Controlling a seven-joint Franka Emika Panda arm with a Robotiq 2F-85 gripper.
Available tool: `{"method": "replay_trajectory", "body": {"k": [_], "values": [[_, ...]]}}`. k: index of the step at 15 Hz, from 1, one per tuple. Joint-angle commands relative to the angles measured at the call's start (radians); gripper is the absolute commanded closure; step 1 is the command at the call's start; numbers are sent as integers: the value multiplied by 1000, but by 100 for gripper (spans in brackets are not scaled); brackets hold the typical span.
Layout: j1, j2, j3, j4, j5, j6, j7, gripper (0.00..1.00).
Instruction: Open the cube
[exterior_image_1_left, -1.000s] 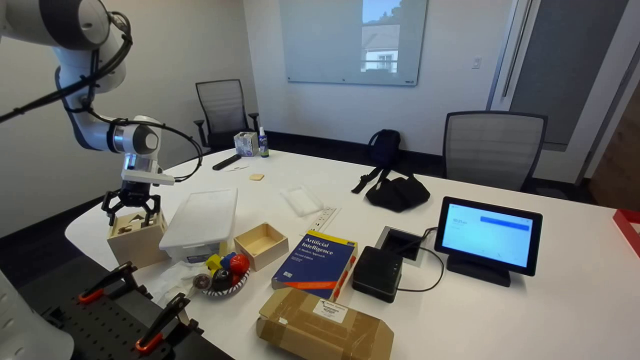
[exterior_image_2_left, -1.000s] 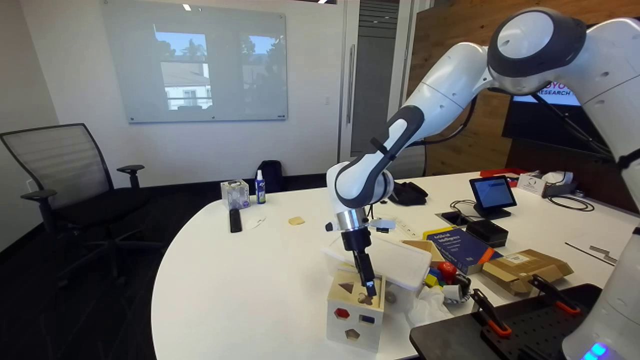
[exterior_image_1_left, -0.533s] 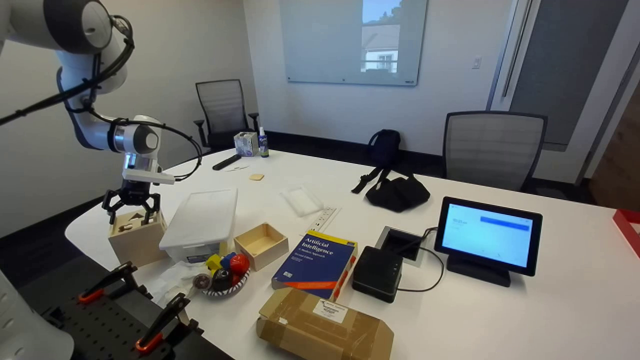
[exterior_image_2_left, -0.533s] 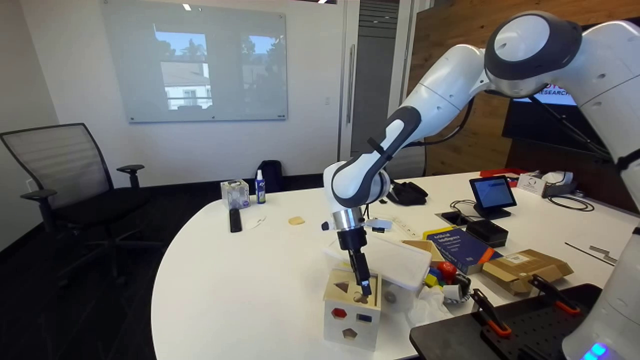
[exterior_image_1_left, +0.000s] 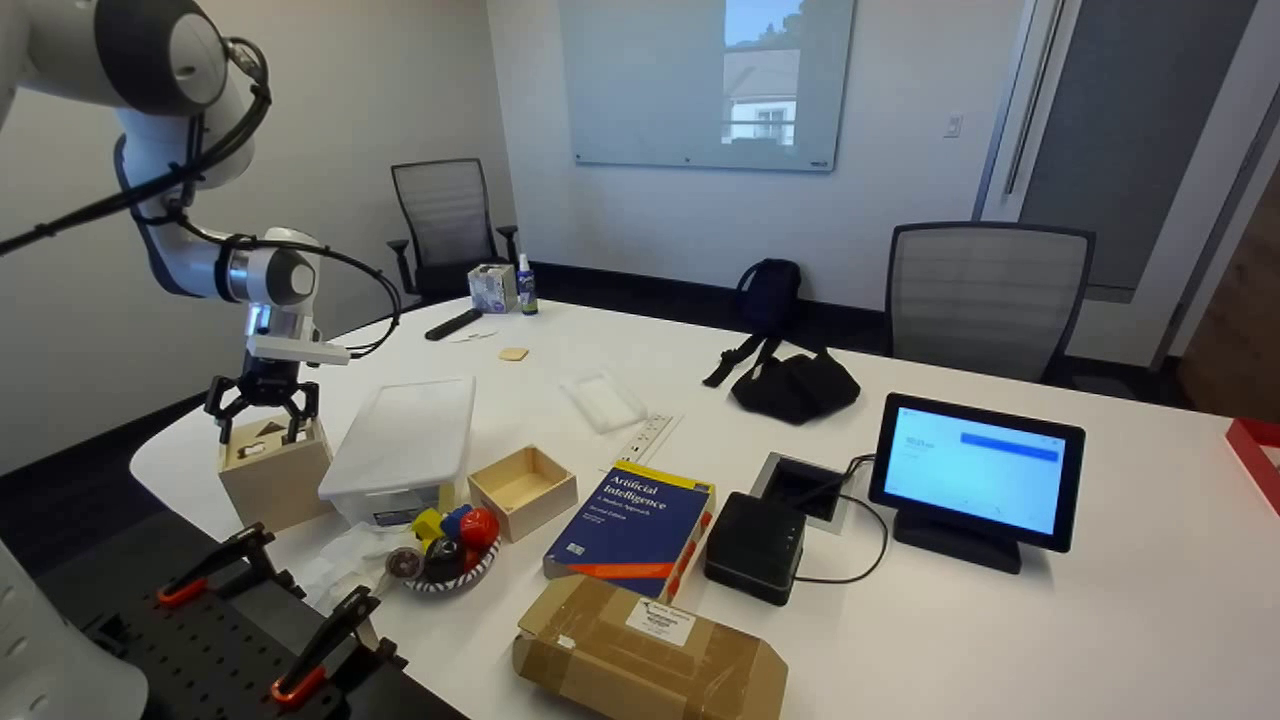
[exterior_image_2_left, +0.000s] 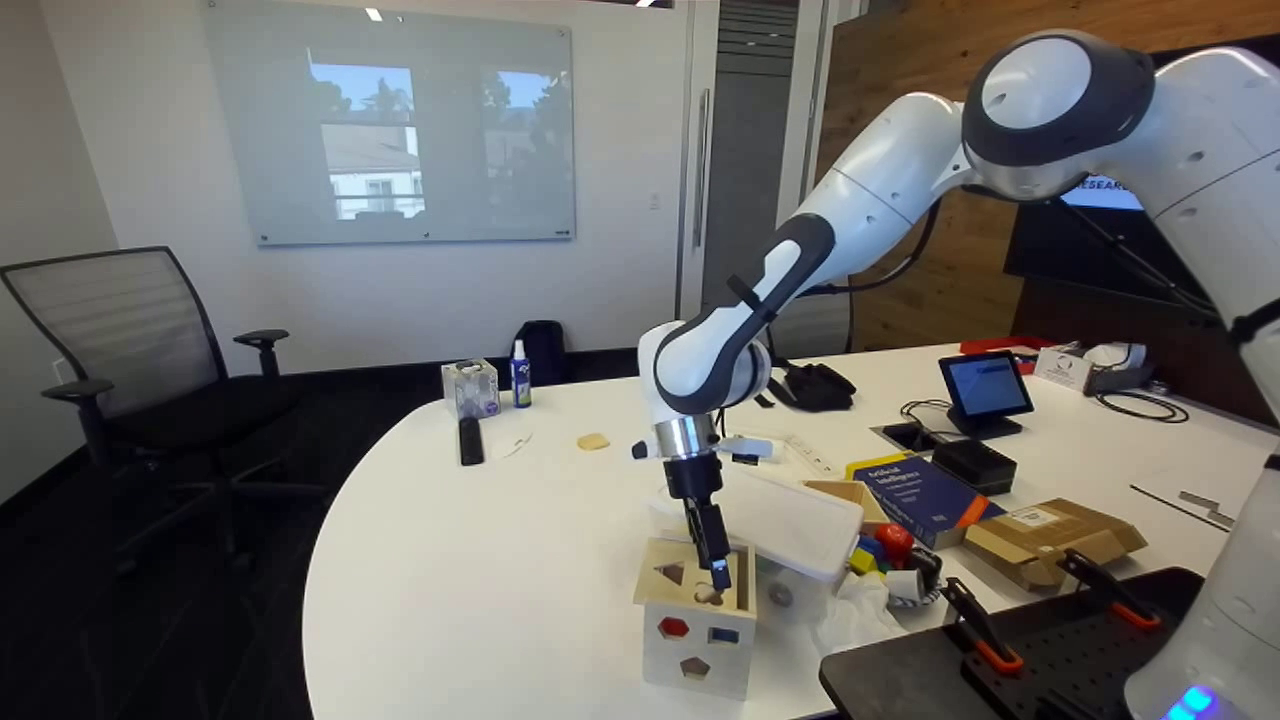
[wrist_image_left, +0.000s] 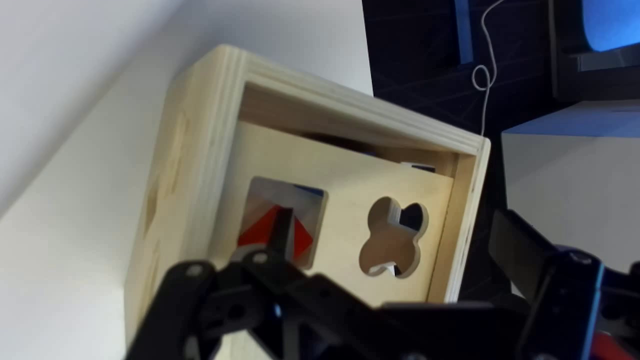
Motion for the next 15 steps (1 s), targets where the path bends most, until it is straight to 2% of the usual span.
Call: {"method": "replay_trajectory", "body": {"k": [1, 15], "values": [[5, 10, 9, 24, -21, 9, -25, 0], [0, 14, 26, 17, -13, 102, -113, 0]]}}
